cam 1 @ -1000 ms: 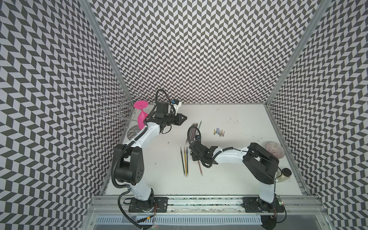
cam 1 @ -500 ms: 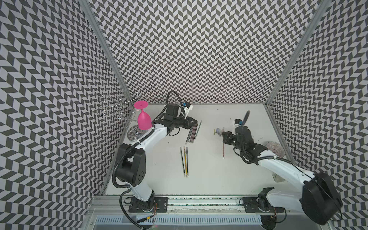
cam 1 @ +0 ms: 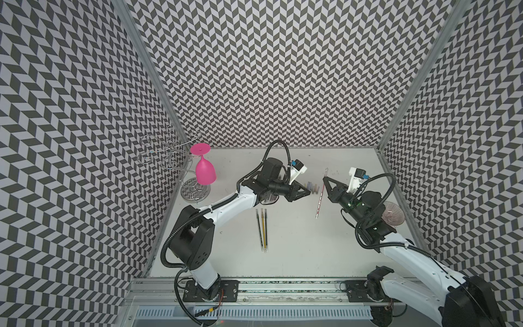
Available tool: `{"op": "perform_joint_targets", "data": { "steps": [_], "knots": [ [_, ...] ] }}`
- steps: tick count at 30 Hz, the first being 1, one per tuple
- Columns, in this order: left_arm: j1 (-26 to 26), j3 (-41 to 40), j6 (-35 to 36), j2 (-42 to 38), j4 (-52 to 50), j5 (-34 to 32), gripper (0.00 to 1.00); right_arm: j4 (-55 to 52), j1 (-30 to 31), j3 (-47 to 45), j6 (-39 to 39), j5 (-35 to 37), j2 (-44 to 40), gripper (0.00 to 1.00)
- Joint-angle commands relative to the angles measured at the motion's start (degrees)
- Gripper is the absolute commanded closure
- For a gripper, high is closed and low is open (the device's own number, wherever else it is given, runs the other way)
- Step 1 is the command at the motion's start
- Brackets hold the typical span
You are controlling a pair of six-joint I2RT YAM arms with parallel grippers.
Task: Remove the protective cover of the pencils
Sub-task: Pick up the pencil from the center of the board.
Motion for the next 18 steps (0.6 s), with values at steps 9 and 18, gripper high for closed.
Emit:
{"op": "perform_joint_targets", "data": {
  "steps": [9,18],
  "knots": [
    [-2.2,-1.1,-0.7,-2.4,4.0,4.8,0.73,16.4,0.5,-1.2,1.8,-4.7,3.6,1.0],
    [-2.2,-0.9,-1.8,-1.7,4.6,7.2,0.72,20.7,1.8,-2.9,0.4,-2.5,3.6,1.0]
  ]
}}
